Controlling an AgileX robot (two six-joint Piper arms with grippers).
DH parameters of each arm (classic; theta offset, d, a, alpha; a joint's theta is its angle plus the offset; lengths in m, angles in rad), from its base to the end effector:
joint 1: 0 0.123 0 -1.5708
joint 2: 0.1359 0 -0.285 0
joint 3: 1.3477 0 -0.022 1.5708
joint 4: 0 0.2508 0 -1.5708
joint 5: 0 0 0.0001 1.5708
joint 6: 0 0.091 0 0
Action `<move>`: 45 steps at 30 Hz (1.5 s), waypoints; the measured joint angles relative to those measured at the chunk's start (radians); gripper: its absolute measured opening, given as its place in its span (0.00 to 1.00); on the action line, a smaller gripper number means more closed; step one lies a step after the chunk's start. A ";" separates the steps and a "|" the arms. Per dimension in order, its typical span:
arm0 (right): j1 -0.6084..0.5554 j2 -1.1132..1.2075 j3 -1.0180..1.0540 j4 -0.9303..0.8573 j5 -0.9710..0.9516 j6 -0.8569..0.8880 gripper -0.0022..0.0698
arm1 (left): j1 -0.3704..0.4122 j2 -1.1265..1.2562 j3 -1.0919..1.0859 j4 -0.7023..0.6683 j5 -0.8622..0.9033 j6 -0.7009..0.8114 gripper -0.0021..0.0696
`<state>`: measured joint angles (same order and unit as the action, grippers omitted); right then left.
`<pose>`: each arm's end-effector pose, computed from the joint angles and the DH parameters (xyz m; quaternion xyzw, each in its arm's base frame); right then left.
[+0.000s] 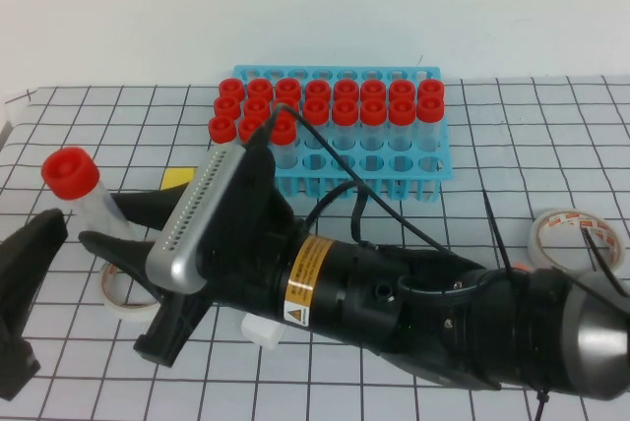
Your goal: Place the test tubes
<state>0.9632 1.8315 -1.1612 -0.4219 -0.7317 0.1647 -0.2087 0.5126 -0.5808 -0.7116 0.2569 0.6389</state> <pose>0.2186 0.3579 0.2751 -0.4394 0.5073 0.3734 0.6404 0.1014 -0.0370 0.3519 0.1122 0.7125 -0.1507 0.6761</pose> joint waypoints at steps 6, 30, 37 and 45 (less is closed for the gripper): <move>0.001 0.008 0.000 -0.109 -0.013 0.061 0.36 | 0.000 0.000 0.000 -0.039 -0.015 0.004 0.65; 0.002 0.008 0.000 -0.219 -0.129 0.189 0.36 | -0.003 0.000 0.000 -0.055 0.004 0.004 0.41; 0.002 0.011 0.000 -0.222 -0.129 0.189 0.36 | -0.007 0.000 0.000 -0.059 0.004 0.004 0.40; 0.002 -0.022 0.000 -0.226 -0.076 0.219 0.69 | -0.007 0.000 0.000 -0.055 -0.003 0.004 0.40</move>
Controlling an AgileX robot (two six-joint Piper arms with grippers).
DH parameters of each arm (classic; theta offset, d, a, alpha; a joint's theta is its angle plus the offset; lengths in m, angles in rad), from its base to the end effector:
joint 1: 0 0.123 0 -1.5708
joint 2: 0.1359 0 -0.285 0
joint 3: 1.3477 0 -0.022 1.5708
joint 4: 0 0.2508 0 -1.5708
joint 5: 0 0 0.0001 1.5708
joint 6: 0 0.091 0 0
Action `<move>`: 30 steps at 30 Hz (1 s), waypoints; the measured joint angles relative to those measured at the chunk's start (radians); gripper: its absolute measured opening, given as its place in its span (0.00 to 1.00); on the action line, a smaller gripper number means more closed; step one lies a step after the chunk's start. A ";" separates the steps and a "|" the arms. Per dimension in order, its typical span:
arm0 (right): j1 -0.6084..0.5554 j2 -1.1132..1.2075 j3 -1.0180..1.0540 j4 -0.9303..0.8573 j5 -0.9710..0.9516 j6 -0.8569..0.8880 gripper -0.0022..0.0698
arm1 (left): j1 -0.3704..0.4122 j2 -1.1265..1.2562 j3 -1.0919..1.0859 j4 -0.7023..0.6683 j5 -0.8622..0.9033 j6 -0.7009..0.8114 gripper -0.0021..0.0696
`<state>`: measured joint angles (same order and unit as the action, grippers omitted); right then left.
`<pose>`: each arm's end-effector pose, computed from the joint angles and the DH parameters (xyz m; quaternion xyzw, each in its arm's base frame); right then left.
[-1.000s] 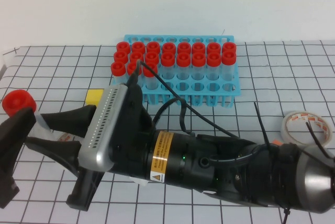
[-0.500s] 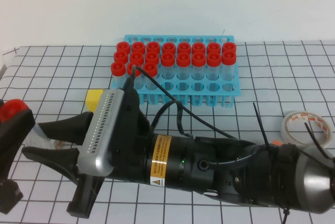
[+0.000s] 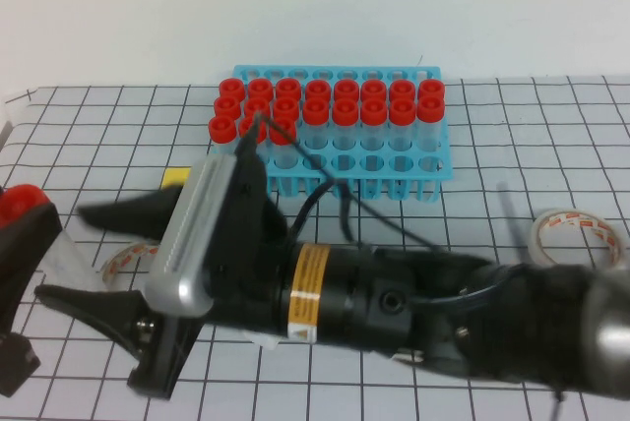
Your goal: Place the test tubes
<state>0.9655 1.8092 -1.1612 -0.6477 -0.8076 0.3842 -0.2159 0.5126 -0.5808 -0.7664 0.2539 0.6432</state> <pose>0.2004 0.3593 0.2844 -0.4703 0.4676 0.4421 0.6039 0.1009 -0.0384 0.3530 0.0997 0.7103 -0.1734 0.6749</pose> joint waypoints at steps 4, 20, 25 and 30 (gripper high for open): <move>0.000 -0.093 0.000 -0.006 0.194 -0.027 0.83 | 0.000 0.002 0.000 -0.033 -0.048 0.000 0.40; 0.000 -0.634 0.003 -0.072 1.232 -0.051 0.05 | -0.003 0.191 -0.074 -0.150 -0.209 0.000 0.40; 0.000 -0.827 0.091 0.038 1.319 -0.245 0.03 | -0.055 0.312 -0.177 -0.167 -0.218 0.006 0.40; 0.000 -1.008 0.269 0.127 1.363 -0.302 0.03 | -0.156 0.430 -0.250 -0.173 -0.231 0.047 0.40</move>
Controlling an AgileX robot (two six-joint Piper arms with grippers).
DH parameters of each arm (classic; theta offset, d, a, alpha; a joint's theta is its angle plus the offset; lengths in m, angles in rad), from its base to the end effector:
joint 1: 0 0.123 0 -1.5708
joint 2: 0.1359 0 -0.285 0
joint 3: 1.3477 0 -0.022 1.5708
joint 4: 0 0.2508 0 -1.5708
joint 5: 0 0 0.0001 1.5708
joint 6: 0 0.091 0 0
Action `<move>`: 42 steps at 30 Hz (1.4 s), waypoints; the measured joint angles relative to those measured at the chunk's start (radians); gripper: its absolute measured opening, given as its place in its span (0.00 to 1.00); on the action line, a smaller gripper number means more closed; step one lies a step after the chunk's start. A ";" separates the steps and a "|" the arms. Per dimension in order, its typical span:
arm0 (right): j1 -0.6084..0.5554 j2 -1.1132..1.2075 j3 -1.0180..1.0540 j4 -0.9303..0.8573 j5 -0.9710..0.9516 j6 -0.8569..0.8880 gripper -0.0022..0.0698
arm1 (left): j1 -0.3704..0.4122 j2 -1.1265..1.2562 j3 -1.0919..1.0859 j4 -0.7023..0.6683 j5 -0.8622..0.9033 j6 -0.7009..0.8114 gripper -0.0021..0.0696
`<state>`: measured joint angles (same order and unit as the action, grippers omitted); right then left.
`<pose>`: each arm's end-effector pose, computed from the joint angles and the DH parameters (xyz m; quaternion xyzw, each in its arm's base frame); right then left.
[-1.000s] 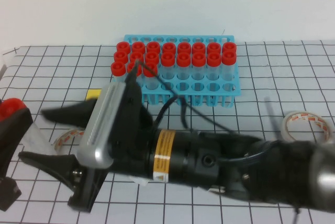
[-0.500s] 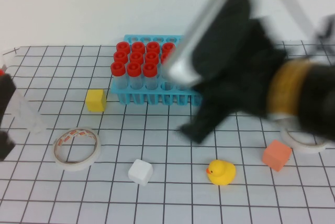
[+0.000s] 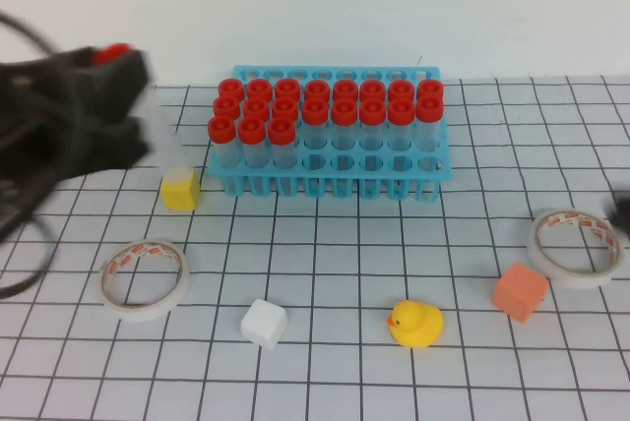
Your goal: Place the test tubes
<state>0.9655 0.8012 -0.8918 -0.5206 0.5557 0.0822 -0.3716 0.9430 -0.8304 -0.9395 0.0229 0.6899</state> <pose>0.1094 0.1160 0.3913 -0.4363 0.6780 0.0679 0.5876 0.1928 -0.0770 0.3862 0.0504 0.7190 -0.2182 0.6580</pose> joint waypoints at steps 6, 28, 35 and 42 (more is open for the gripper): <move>0.000 -0.262 0.219 0.127 0.067 0.005 0.03 | -0.107 0.109 -0.018 -0.004 -0.077 0.008 0.40; 0.000 -0.623 0.408 0.181 0.326 0.007 0.03 | -0.247 0.169 -0.020 0.148 -0.309 -0.017 0.40; 0.000 -0.623 0.408 0.181 0.326 0.007 0.03 | -0.247 0.231 -0.020 0.219 -0.389 -0.019 0.40; 0.000 -0.623 0.408 0.181 0.326 0.007 0.03 | -0.224 0.317 -0.020 0.543 -0.415 -0.314 0.40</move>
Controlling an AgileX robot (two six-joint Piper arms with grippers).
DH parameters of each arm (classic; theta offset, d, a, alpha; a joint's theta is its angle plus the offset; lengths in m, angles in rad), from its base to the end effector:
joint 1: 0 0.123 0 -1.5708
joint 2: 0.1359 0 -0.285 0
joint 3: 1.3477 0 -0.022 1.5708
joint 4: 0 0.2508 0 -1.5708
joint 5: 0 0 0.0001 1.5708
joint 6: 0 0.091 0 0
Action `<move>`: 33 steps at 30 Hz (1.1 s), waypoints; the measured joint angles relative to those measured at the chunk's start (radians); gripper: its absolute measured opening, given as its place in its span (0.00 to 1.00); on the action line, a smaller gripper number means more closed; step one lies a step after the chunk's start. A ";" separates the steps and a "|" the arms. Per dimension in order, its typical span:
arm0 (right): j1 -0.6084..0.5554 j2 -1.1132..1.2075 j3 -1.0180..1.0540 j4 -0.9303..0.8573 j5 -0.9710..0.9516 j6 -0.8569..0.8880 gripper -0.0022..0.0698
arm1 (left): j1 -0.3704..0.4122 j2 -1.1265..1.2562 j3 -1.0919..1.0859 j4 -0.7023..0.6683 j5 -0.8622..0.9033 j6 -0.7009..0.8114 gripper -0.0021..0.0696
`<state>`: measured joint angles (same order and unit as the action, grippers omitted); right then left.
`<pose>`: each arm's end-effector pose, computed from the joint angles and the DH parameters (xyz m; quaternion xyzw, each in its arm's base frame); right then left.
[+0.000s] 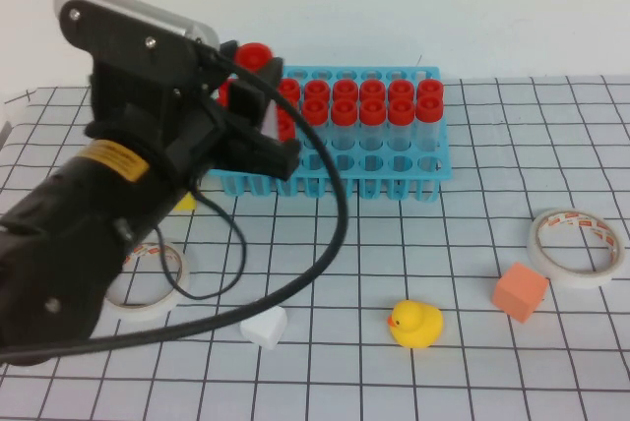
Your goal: Place the test tubes
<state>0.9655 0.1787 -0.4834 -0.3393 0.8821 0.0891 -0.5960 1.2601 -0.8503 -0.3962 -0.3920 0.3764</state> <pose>0.0369 0.0122 0.2881 -0.3813 0.7548 0.1108 0.5222 0.2435 -0.1490 0.3487 0.1542 0.6750 -0.1598 0.7036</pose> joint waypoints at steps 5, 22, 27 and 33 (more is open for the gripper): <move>0.000 -0.001 0.000 0.000 0.000 0.000 0.03 | 0.021 0.058 -0.002 0.414 -0.123 -0.519 0.40; 0.000 -0.001 0.000 0.000 0.000 0.000 0.03 | 0.021 0.255 -0.063 0.255 -0.280 -0.468 0.40; 0.000 -0.001 0.000 0.000 0.000 0.000 0.03 | 0.021 0.351 -0.085 0.255 -0.328 -0.398 0.40; 0.000 -0.001 0.000 0.000 0.000 0.000 0.03 | 0.043 0.444 -0.165 0.237 -0.306 -0.328 0.40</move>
<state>0.9655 0.1780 -0.4834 -0.3393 0.8821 0.0891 -0.5528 1.7042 -1.0148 -0.1592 -0.6980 0.0479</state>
